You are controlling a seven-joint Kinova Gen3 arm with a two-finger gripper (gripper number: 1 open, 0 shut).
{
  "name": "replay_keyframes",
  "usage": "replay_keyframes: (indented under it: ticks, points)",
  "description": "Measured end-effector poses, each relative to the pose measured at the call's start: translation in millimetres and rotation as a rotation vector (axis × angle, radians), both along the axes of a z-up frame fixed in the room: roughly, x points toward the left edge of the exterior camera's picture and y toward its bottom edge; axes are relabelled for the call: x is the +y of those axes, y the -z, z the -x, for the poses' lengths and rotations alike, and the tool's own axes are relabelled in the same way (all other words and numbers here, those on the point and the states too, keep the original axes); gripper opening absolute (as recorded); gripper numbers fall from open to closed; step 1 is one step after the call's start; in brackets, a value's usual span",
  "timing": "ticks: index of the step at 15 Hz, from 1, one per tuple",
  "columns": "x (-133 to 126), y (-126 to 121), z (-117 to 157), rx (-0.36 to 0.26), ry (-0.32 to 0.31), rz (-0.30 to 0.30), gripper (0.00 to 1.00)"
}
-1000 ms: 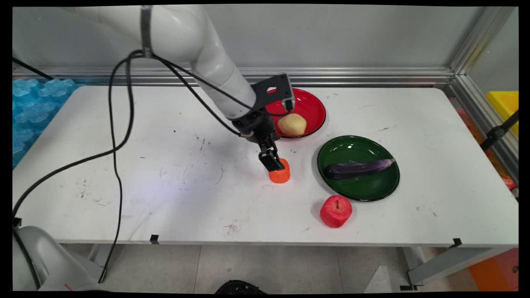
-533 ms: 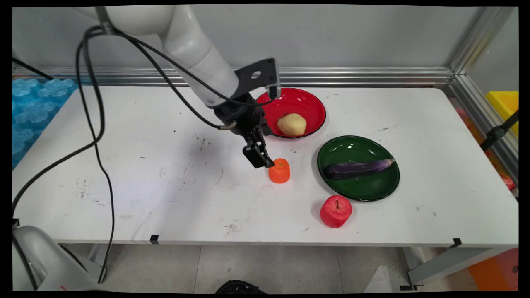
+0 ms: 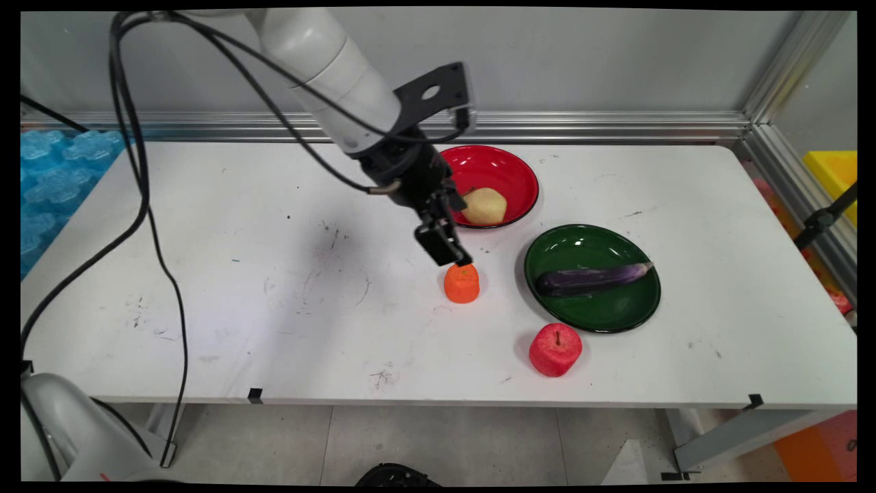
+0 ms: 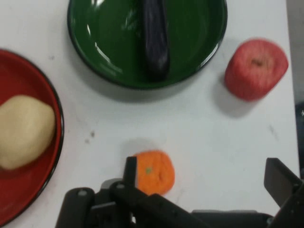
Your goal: Pick up the eggplant from the green plate
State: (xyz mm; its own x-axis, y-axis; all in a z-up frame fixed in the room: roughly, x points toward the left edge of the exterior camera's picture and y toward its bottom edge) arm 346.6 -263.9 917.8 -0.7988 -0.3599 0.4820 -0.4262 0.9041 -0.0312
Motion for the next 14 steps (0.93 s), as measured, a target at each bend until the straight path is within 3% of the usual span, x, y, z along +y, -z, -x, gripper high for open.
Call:
replay_keyframes:
  ticks: [7,14]
  points:
    - [-40.2,14.7,68.0,0.07,-0.079,0.024,1.0]
    - [-80.0,66.7,125.6,0.044,-0.112,0.013,1.0]
